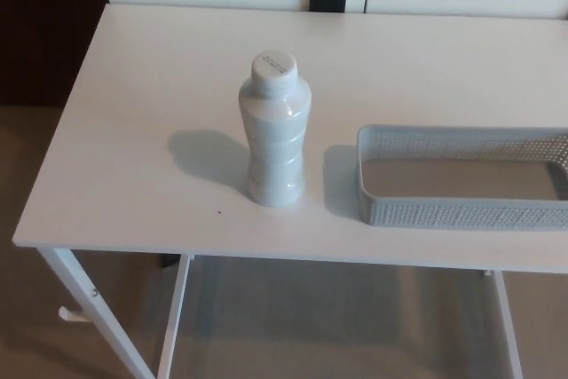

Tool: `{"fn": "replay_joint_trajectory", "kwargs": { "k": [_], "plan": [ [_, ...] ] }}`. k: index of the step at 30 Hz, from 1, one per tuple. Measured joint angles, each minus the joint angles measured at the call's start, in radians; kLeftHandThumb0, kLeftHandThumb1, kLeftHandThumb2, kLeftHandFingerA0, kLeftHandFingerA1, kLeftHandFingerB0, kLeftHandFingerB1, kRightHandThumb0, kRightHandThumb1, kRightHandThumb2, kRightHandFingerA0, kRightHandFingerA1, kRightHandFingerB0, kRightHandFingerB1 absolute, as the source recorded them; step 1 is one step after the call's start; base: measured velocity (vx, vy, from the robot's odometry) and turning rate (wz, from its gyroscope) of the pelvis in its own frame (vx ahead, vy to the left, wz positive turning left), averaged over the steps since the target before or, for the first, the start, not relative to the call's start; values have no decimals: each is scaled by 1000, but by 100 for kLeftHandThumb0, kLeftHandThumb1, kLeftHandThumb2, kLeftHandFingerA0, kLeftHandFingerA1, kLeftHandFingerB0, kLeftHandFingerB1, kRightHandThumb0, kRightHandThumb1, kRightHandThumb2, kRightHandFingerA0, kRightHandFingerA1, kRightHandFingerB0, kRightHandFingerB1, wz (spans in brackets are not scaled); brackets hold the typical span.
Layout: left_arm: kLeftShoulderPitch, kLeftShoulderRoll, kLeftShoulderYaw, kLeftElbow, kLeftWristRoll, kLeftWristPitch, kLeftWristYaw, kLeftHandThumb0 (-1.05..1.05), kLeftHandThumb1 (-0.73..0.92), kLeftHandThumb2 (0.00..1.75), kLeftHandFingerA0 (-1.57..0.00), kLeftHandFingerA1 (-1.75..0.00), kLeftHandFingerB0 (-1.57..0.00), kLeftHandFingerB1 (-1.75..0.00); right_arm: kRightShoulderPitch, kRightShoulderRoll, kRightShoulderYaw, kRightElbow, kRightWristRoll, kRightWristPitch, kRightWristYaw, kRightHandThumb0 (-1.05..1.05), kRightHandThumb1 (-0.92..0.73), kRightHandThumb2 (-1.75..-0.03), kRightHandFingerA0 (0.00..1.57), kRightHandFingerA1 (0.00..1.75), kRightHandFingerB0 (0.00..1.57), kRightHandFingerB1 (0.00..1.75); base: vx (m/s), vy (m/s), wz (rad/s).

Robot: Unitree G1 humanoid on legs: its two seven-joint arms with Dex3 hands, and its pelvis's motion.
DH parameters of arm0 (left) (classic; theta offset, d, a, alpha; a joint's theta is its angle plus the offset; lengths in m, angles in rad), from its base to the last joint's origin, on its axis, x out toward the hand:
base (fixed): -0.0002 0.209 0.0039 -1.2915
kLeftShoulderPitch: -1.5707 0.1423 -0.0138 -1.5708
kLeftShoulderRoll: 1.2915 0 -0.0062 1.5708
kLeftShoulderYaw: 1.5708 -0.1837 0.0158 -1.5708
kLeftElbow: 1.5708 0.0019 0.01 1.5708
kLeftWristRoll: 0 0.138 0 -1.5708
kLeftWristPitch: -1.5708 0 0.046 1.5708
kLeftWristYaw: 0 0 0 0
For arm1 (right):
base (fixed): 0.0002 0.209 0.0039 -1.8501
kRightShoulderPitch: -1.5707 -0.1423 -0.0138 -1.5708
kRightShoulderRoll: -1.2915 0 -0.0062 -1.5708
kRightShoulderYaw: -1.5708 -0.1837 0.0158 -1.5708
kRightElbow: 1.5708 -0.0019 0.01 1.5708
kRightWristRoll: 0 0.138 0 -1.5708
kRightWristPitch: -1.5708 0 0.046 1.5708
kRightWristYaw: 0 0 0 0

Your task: The robot walk up to a desk on which a bottle is kept on the left hand side and a container is kept on the right hand side. The robot uses its left hand to pick up the bottle and places it in the container.

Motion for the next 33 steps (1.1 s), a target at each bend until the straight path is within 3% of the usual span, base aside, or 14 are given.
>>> {"fn": "replay_joint_trajectory", "kwargs": {
  "k": [1, 2, 4, 5, 6, 9, 10, 13, 14, 20, 21, 25, 32, 33],
  "plan": [
    [0, 0, 0, 1, 0, 0, 0, -21, 55, 59, -30, -34, -28, -32, 0, 0, 0, -2, 0, 0, 0, -59, -36, -81, 38, 64, 30, 53, 0, 0, 0],
    [0, 0, 0, 2, 0, 0, 0, -20, 57, 60, -28, -33, -26, -32, 2, 0, 1, -8, 0, 1, 0, -54, -50, -55, 38, 55, 35, 43, 0, 0, 0],
    [1, 0, 0, -1, 0, 0, 0, -20, 57, 60, -28, -33, -26, -32, 7, -1, 4, -30, -2, 3, -1, -58, -37, -79, 34, 60, 30, 52, 0, 0, 0],
    [1, 0, 0, -3, 0, 0, 0, -22, 55, 60, -26, -33, -23, -31, 6, -1, 5, -30, -2, 3, -1, -56, -49, -55, 37, 56, 36, 43, 0, 0, 0],
    [1, 0, 0, -3, 0, 0, 0, -15, 47, 94, -8, -50, -8, -50, 6, -1, 5, -30, -2, 3, -1, -56, -49, -55, 36, 58, 35, 46, 0, 0, 0],
    [-7, 3, 19, 0, -8, 6, -8, -19, 48, 93, 0, -47, 0, -47, 8, -1, 9, -35, -3, 4, -2, -57, -49, -54, 36, 57, 36, 45, 0, 0, 0],
    [-14, 9, 35, 9, -20, 13, -15, -44, 49, 65, -8, -33, -5, -23, 12, -1, 11, -44, -3, 6, -2, -56, -38, -79, 35, 60, 29, 50, 0, 0, 0],
    [-54, 43, 89, 9, -44, 36, -23, -43, 36, 72, 0, -27, 0, -21, 13, 0, 14, -45, -4, 8, -3, -56, -37, -80, 36, 62, 29, 52, 0, 0, 3],
    [-67, 66, 108, 1, -49, 41, -21, -44, 34, 70, -1, -28, -1, -21, 11, 0, 15, -44, -4, 8, -3, -56, -49, -55, 36, 57, 36, 45, 0, 0, 0],
    [-176, 193, 190, -166, -86, 78, -14, -48, 34, 70, 0, -18, 0, -16, 8, 0, 20, -52, -3, 10, -2, -59, -47, -55, 37, 57, 38, 44, 0, 0, 0],
    [-194, 204, 195, -192, -90, 85, -13, -44, 31, 68, 0, -20, 0, -14, 8, 0, 21, -52, -3, 10, -2, -60, -36, -79, 35, 61, 33, 54, 0, 0, 0],
    [-301, 237, 190, -330, -105, 125, -8, -53, 33, 65, 0, -7, 0, 0, 8, 0, 23, -46, -4, 10, -3, -60, -48, -56, 39, 55, 35, 43, 0, 0, 0],
    [-544, 233, 86, -522, -112, 208, 3, -54, 35, 74, 0, -17, 0, -20, 1, 0, 27, -49, -4, 10, -4, -59, -47, -55, 39, 53, 37, 42, 0, 0, 0],
    [-609, 212, 34, -559, -107, 229, 7, -57, 36, 76, 0, -17, 0, -18, -2, 0, 27, -47, -4, 10, -4, -61, -36, -79, 36, 59, 34, 52, 0, 0, 0]
  ]
}}
